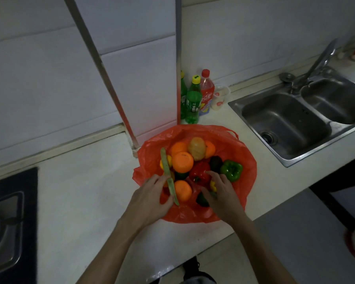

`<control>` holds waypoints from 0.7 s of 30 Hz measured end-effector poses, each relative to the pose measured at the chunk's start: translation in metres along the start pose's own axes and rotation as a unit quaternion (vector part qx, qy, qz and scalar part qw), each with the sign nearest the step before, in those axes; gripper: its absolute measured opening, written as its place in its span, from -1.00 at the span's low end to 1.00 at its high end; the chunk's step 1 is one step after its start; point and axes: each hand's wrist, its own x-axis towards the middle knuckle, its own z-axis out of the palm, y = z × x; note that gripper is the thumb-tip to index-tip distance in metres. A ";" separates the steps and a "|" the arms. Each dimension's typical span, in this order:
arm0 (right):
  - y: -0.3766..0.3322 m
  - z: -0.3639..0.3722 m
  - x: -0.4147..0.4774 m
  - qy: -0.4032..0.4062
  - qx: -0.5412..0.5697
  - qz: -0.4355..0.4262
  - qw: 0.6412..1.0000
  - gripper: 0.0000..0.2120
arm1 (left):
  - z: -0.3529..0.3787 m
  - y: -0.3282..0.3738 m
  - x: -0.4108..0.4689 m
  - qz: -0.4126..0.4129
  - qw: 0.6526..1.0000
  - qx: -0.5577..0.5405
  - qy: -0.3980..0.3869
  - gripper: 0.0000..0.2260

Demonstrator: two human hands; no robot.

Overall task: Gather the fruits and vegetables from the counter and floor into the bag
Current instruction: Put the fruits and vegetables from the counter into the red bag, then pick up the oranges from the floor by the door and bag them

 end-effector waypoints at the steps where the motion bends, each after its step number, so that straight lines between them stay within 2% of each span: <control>1: -0.002 0.000 -0.004 0.000 -0.012 0.006 1.000 -0.49 | 0.000 -0.003 -0.002 0.010 1.000 0.004 -0.002 -0.51; 7: -0.012 0.008 -0.043 0.046 -0.084 0.041 0.995 -0.45 | 0.001 -0.022 -0.015 0.086 0.995 0.031 -0.030 -0.49; 12: -0.019 0.000 -0.102 0.145 -0.086 0.126 0.978 -0.49 | 0.005 -0.031 -0.036 0.157 0.983 0.034 -0.085 -0.48; 16: -0.032 -0.005 -0.165 0.184 -0.084 0.207 0.957 -0.49 | 0.006 -0.024 -0.050 0.206 0.969 0.025 -0.134 -0.46; 19: -0.041 -0.004 -0.217 0.219 -0.086 0.264 0.935 -0.49 | 0.014 -0.005 -0.054 0.279 0.944 0.047 -0.170 -0.56; 21: -0.047 -0.005 -0.252 0.242 -0.085 0.307 0.916 -0.50 | 0.022 0.013 -0.056 0.322 0.925 0.073 -0.190 -0.54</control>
